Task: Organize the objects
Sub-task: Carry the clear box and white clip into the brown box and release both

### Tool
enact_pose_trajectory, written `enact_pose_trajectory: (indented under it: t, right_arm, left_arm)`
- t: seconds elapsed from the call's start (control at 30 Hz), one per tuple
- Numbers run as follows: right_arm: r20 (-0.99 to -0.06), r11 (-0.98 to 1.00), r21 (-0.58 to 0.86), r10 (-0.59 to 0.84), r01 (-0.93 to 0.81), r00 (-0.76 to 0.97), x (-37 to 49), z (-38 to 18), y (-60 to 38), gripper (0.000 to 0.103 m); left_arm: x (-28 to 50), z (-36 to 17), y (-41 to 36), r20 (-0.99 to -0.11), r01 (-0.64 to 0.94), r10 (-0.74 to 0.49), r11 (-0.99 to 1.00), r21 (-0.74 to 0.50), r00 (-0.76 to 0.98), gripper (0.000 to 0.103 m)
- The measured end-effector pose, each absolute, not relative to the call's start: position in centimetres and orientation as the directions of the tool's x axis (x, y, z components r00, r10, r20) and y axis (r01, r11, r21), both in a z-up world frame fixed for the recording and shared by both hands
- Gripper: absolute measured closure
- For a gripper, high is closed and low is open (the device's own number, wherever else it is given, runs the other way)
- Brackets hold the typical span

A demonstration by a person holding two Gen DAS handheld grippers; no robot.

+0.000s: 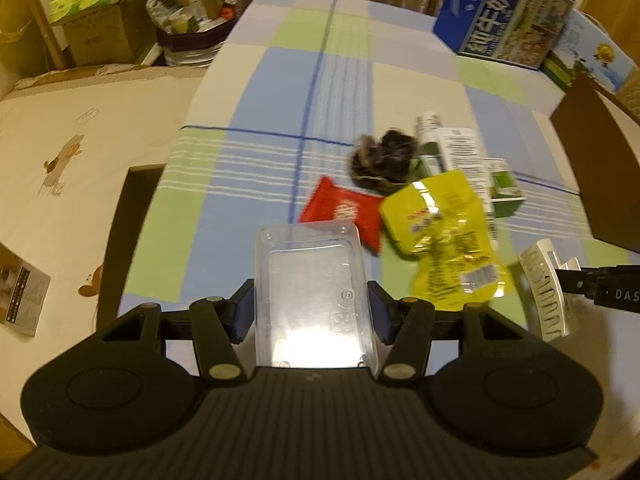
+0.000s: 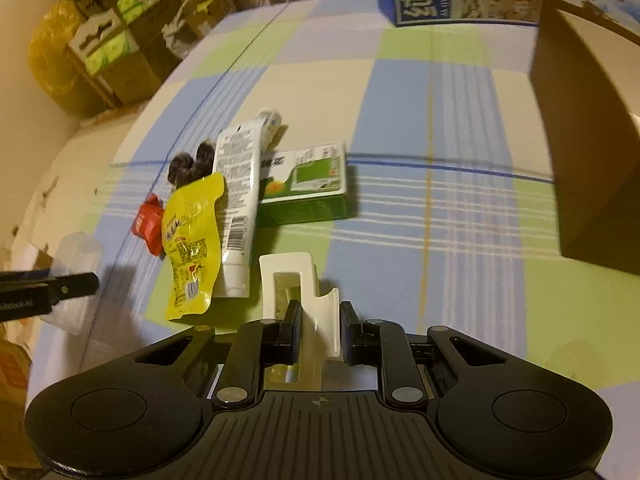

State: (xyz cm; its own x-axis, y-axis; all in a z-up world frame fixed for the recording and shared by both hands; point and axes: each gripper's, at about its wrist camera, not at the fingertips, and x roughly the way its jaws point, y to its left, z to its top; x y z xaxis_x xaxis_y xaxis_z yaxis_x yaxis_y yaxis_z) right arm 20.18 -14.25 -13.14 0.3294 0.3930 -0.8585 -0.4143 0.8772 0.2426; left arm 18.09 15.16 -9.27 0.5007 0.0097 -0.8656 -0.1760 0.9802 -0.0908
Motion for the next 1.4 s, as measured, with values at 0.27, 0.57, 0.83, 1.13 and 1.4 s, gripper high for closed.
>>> enact_pose_trajectory:
  t: [0.27, 0.57, 0.83, 1.13, 1.4]
  right_arm:
    - [-0.825, 0.894, 0.287, 0.413, -0.344, 0.386, 19.5, -10.0, -19.4, 0.087]
    - [-0.789, 0.912, 0.324, 0.407, -0.251, 0.461, 19.2, -7.2, -27.5, 0.087]
    - [-0.747, 0.923, 0.34, 0.381, -0.181, 0.545, 20.6, -4.1, -35.3, 0.087]
    - [-0.695, 0.94, 0.308, 0.329, -0.149, 0.639, 24.6, 0.0, -43.6, 0.087]
    - [-0.694, 0.962, 0.241, 0.263, -0.128, 0.67, 29.5, 1.1, -48.8, 0.087]
  left_arm:
    - [18.7, -7.4, 10.3, -0.843, -0.079, -0.053, 0.991, -0.112, 0.535, 0.05]
    - [20.3, -5.3, 2.4, -0.812, 0.071, -0.171, 0.985, -0.158, 0.559, 0.05]
    - [22.9, -3.2, -6.6, -0.769, 0.223, -0.27, 0.96, -0.169, 0.579, 0.05]
    - [27.1, -0.9, -15.5, -0.724, 0.316, -0.325, 0.936, -0.154, 0.609, 0.05]
    - [32.0, -0.5, -21.8, -0.73, 0.323, -0.299, 0.94, -0.114, 0.614, 0.05]
